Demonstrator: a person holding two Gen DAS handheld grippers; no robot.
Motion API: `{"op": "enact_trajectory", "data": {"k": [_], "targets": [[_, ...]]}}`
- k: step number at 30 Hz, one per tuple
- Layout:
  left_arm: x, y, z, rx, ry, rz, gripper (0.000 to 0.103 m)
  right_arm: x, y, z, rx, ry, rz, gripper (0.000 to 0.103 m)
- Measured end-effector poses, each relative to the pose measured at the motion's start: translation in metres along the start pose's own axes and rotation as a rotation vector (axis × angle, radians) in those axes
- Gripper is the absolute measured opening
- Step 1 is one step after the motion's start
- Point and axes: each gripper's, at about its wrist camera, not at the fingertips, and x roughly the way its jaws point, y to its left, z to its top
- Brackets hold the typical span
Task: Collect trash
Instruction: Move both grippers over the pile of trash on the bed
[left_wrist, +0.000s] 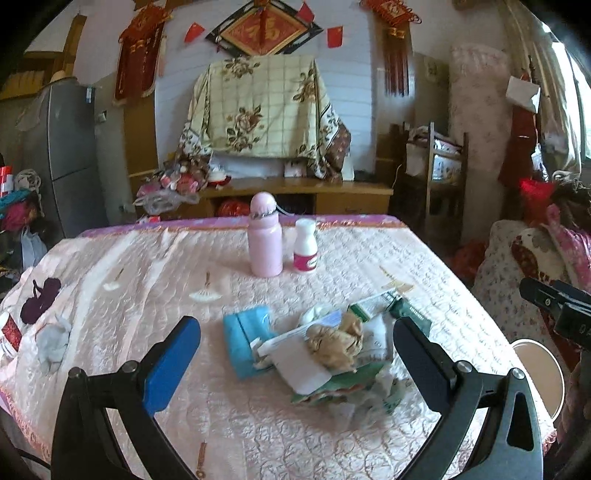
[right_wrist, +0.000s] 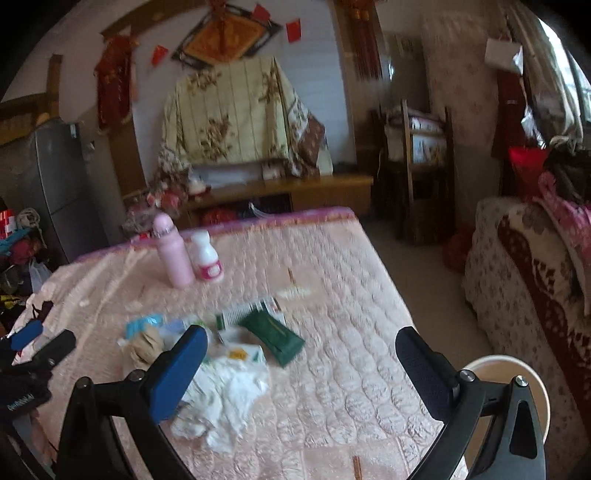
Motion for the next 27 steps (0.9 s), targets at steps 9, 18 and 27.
{"op": "enact_trajectory", "data": {"k": [9,18,27], "targets": [[-0.005,0.001,-0.001,-0.022,-0.038,0.004,0.103,-0.019,0.013,0.013,-0.034,-0.071,0.020,0.103],[-0.002,0.009,-0.001,-0.034,-0.044,0.012,0.103,-0.019,0.018,0.015,-0.047,-0.088,0.025,0.103],[-0.002,0.013,0.000,-0.051,-0.049,0.014,0.103,-0.016,0.026,0.013,-0.067,-0.088,0.019,0.103]]}}
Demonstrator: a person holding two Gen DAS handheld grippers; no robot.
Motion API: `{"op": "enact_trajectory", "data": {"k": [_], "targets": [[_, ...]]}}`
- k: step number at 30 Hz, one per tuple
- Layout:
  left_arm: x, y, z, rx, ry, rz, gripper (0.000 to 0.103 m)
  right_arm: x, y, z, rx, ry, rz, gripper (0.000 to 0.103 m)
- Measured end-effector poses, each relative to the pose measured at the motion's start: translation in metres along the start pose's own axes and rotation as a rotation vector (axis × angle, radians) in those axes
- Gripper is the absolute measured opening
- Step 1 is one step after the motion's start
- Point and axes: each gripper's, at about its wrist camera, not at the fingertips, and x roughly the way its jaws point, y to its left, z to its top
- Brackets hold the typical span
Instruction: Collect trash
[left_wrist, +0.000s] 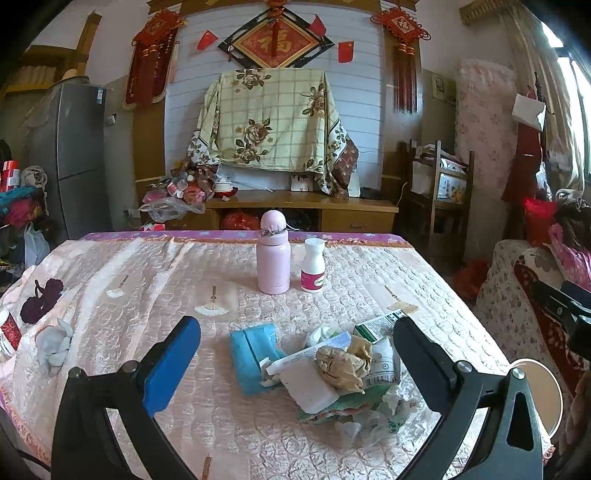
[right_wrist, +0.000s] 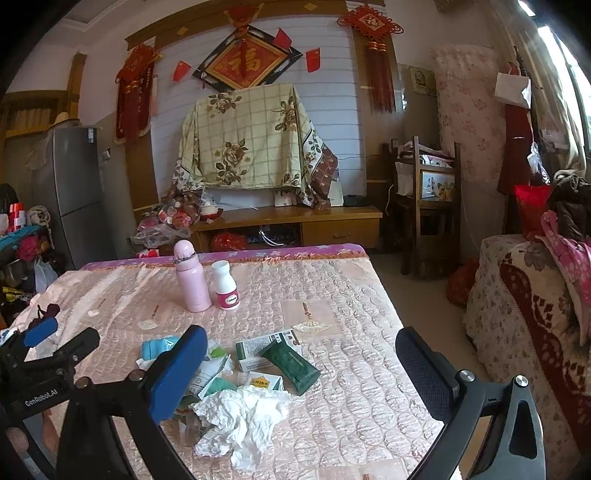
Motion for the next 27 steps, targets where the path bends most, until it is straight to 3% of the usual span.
{"op": "enact_trajectory", "data": {"k": [27], "targets": [[0.0026,0.0051,-0.0006,-0.010,0.002,0.023,0.103,0.0061,0.0033,-0.0068,-0.012,0.026,-0.004,0.103]]}}
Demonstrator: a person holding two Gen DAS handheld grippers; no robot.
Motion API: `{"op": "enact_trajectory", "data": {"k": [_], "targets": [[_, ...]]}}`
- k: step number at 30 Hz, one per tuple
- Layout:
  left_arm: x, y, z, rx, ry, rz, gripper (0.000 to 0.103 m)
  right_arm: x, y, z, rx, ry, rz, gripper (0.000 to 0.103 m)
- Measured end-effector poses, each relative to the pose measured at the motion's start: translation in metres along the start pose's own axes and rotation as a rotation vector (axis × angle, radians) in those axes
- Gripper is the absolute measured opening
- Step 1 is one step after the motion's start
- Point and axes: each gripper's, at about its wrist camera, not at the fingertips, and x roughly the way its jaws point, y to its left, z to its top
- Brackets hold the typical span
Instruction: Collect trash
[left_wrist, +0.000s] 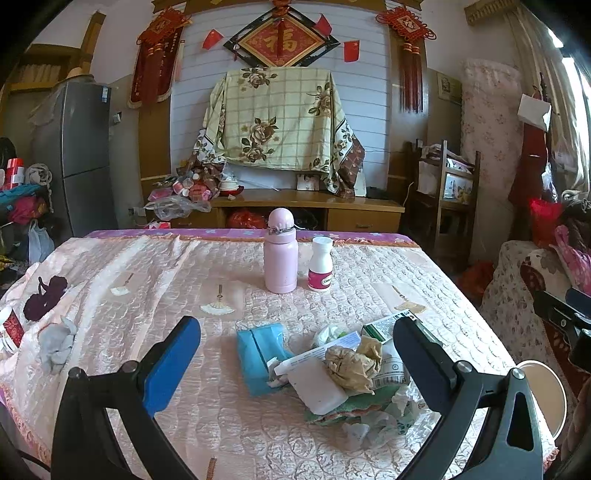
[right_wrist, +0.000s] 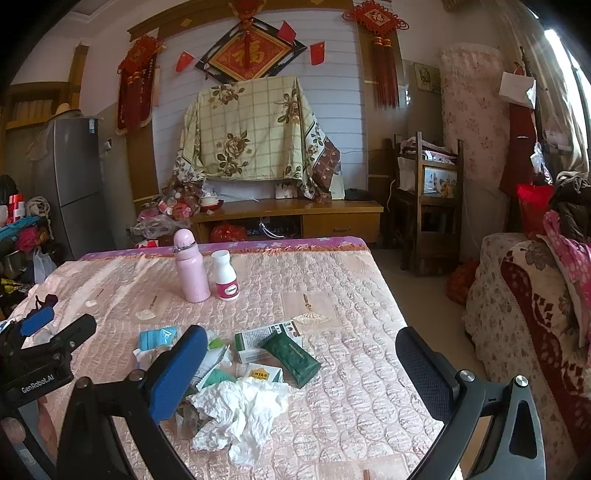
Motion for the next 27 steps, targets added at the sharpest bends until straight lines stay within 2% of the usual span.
{"op": "enact_trajectory", "data": {"k": [27], "targets": [[0.0043,-0.0008,-0.0065,0.004,0.019,0.005,0.103,0.0054,0.0010,-0.0070,-0.007,0.032,-0.008,0.103]]}}
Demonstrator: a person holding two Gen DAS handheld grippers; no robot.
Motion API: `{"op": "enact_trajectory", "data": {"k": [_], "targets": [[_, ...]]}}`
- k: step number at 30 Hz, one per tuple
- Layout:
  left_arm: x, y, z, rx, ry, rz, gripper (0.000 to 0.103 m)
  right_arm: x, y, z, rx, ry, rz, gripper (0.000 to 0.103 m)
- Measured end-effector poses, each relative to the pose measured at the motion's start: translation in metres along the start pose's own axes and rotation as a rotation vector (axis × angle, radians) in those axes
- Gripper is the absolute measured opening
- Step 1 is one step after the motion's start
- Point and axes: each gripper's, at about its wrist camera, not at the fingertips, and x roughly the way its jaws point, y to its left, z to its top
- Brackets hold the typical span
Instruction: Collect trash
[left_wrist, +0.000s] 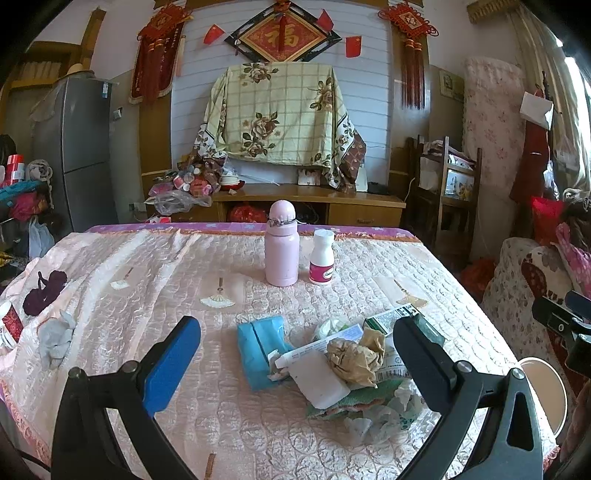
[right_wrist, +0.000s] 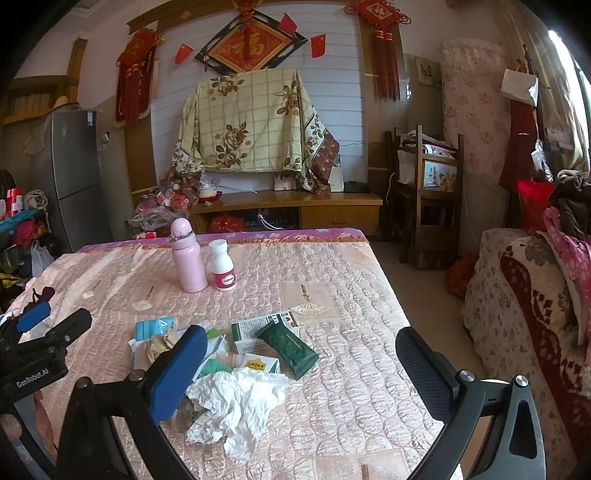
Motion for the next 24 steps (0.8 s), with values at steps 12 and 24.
{"op": "enact_trajectory", "data": {"k": [12,24], "targets": [[0.0000,-0.0021,-0.0013,0.007,0.003,0.003,0.103,0.0021,-0.0008,0.0000,-0.001,0.004,0.001,0.103],[0.0018,0.0021,-0.0002,0.009,0.005,0.011,0.103,0.0056,0.0005,-0.0043,-0.015,0.025,0.017,0.103]]}}
